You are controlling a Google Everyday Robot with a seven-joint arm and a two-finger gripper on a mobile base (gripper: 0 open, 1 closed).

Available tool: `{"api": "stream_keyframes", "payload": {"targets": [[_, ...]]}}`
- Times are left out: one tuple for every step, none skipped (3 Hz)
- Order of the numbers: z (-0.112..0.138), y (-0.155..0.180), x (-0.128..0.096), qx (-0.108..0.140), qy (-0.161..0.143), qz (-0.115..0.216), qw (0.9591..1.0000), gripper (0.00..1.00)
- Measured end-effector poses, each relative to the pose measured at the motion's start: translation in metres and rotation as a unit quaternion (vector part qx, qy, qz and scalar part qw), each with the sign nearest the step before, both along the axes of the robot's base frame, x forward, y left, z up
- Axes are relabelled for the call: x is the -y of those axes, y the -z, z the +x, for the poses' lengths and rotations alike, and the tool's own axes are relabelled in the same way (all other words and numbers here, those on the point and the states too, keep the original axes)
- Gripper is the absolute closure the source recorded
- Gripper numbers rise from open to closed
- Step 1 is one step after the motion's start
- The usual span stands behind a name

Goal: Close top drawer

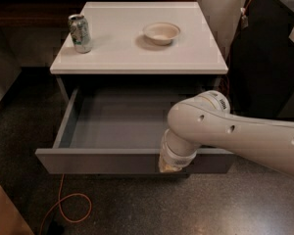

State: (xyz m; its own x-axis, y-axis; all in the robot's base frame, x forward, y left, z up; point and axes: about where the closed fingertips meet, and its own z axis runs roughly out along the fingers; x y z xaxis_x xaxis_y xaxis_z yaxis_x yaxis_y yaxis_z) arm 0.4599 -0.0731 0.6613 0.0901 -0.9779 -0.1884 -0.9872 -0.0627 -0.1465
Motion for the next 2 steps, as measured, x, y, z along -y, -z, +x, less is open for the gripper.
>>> {"api": "stream_keyframes", "payload": {"targets": [[0.015,0.002,0.002,0.011,0.026,0.011,0.9995,1.00],[0.033,0.001,0.005,0.021,0.038,0.021,0.9988,1.00]]}}
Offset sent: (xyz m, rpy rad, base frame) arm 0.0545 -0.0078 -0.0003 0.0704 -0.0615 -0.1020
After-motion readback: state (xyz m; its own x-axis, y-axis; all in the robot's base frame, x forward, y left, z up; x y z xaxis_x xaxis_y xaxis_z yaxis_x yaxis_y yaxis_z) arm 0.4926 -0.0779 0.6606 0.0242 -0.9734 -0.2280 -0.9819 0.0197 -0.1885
